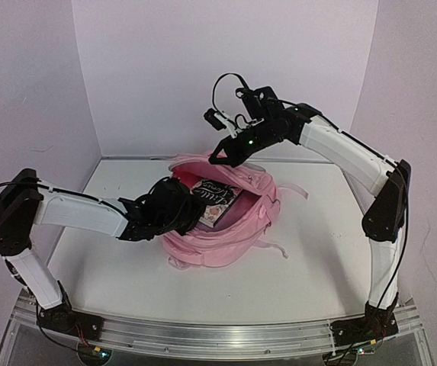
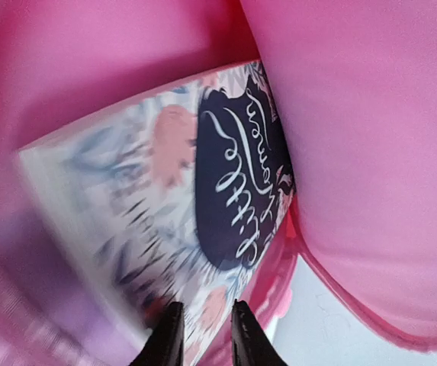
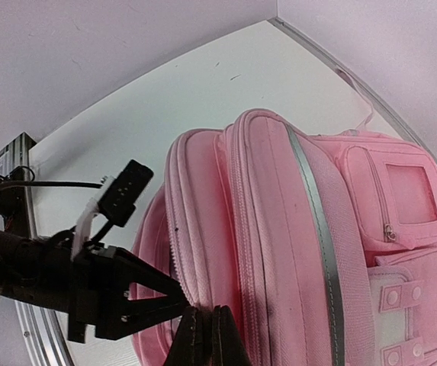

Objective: Pack the student bag
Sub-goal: Place the book in the student bag.

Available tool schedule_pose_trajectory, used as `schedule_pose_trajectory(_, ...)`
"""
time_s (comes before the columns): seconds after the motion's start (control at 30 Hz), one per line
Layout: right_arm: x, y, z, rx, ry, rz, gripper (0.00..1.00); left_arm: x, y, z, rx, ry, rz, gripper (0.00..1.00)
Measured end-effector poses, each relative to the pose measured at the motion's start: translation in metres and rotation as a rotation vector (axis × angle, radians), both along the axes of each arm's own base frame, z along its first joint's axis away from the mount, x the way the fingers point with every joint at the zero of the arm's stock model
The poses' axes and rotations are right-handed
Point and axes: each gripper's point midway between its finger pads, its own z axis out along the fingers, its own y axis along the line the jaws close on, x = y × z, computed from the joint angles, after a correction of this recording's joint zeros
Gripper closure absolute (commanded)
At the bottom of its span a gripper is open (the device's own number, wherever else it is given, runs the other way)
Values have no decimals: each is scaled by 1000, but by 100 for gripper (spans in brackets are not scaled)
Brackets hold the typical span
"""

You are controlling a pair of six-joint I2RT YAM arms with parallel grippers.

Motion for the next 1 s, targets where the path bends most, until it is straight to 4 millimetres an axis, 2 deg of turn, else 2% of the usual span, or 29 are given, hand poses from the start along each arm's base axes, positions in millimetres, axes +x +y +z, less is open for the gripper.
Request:
schedule_pose_trajectory(0.1, -1, 0, -1, 3, 8, 6, 100, 19, -17, -9, -13, -19, -4, 82)
schedule_pose_trajectory(0.2, -6, -3, -3, 2, 20, 14, 100, 45, -40, -3, -52, -60, -25, 81)
schedule_pose_trajectory(0.3, -10, -8, -3, -1, 23, 15, 100, 69, -59, 4, -56, -105, -66, 68)
schedule_pose_trajectory(0.4, -8, -16, 3, 5, 16, 0, 100, 74, -64, 9, -15, -113, -111, 58)
schedule_pose_trajectory(0.5, -2, -24, 9, 14, 10, -20, 100, 62, -61, 15, 20, -114, -148, 51)
schedule_pose_trajectory(0.63, -3, -25, 8, 13, 23, -23, 100, 28, -36, 30, 63, -101, -184, 41)
schedule_pose_trajectory(0.83, -4, -25, 9, 16, 36, -27, 100, -17, -9, 60, 82, -101, -235, 37)
schedule_pose_trajectory(0.9, -3, -24, 10, 19, 39, -30, 100, -30, -4, 59, 83, -89, -247, 37)
schedule_pose_trajectory(1.0, -1, -23, 11, 21, 41, -32, 100, -46, -5, 40, 105, -45, -271, 37)
